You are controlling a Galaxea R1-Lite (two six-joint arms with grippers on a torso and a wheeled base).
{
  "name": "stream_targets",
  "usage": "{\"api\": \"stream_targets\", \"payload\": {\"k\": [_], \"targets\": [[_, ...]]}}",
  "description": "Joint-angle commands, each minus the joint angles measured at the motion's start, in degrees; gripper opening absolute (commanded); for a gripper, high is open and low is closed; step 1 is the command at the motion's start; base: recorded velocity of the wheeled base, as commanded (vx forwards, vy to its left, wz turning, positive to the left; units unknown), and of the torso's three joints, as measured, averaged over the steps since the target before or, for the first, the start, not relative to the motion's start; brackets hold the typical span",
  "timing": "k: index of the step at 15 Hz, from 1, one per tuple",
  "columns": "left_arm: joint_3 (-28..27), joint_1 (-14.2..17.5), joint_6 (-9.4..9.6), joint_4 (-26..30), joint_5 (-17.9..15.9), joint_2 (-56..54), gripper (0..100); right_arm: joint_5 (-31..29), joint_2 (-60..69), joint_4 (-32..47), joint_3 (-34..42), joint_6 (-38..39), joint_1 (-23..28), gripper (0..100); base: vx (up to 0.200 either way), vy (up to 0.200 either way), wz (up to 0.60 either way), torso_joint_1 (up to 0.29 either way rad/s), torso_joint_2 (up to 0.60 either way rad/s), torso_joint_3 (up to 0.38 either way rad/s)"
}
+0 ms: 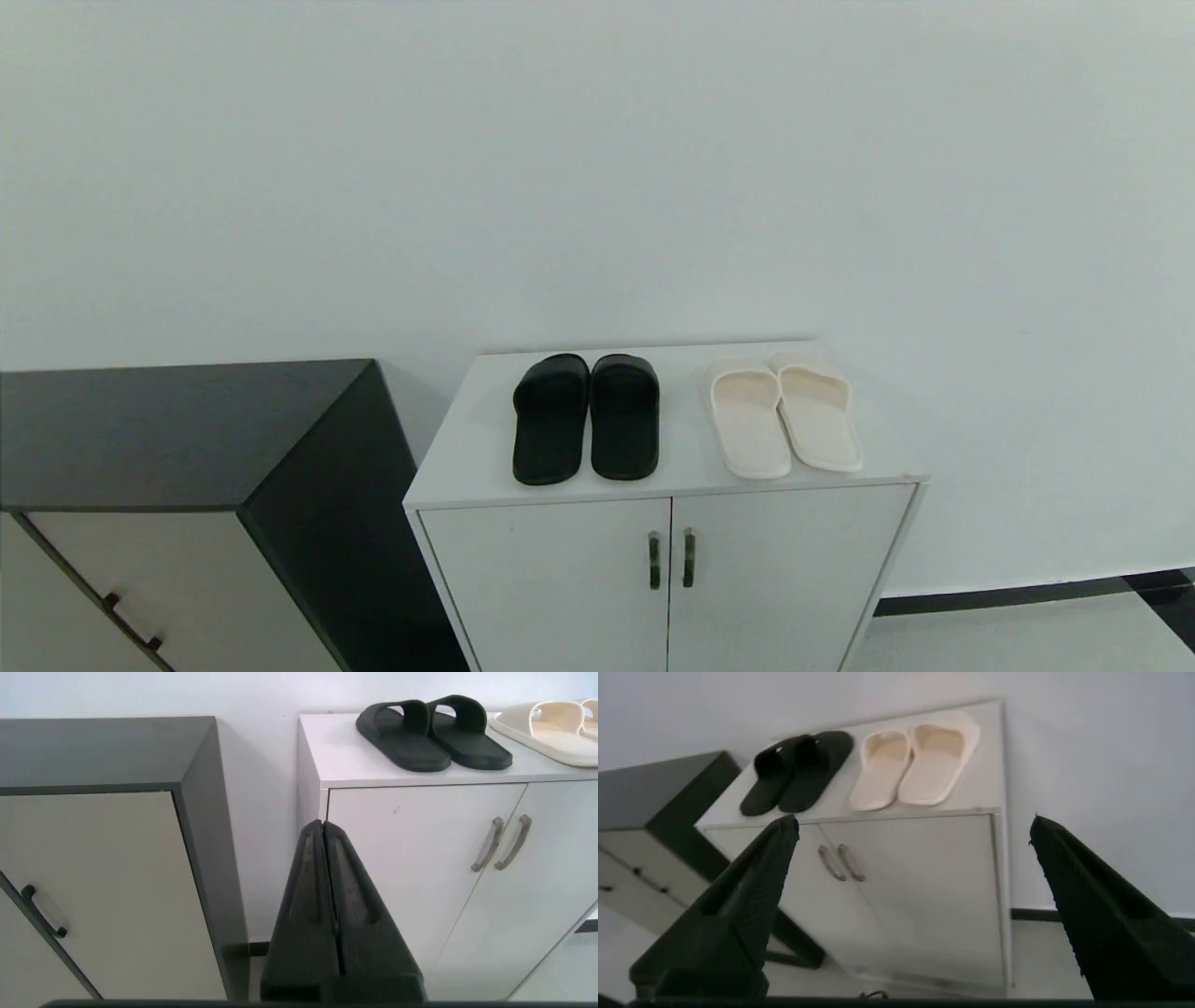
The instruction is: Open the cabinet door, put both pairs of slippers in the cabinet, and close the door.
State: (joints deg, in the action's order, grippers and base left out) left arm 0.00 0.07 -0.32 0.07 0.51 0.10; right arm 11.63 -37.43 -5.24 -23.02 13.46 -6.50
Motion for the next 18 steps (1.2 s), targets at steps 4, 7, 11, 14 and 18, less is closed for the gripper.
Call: {"api": "stream_targets", "payload": {"k": [4, 7, 11, 14, 18], "targets": [[0.0, 0.0, -0.03, 0.0, -0.1, 0.0, 0, -4.8, -29.2, -8.7, -13.2, 7.3, -14.2, 100, 0.0, 0.0, 0.0, 0.0, 0.0, 0.0], [0.0, 0.0, 0.05, 0.0, -0.2, 0.0, 0, -7.2, -36.3, -8.8, -18.4, 7.2, -17.8, 100, 0.0, 0.0, 0.0, 0.0, 0.0, 0.0], [0.0, 0.0, 0.32, 0.0, -0.2, 0.0, 0, -15.5, -47.0, -11.8, -23.4, 5.8, -20.7, 100, 0.0, 0.0, 0.0, 0.0, 0.0, 0.0], [0.0, 0.0, 0.32, 0.0, -0.2, 0.0, 0, -22.1, -55.7, -19.9, -26.1, 1.9, -20.7, 100, 0.0, 0.0, 0.0, 0.0, 0.0, 0.0], [0.0, 0.0, 0.32, 0.0, -0.2, 0.0, 0, -27.8, -68.6, -27.0, -32.4, -0.8, -20.7, 100, 0.0, 0.0, 0.0, 0.0, 0.0, 0.0]]}}
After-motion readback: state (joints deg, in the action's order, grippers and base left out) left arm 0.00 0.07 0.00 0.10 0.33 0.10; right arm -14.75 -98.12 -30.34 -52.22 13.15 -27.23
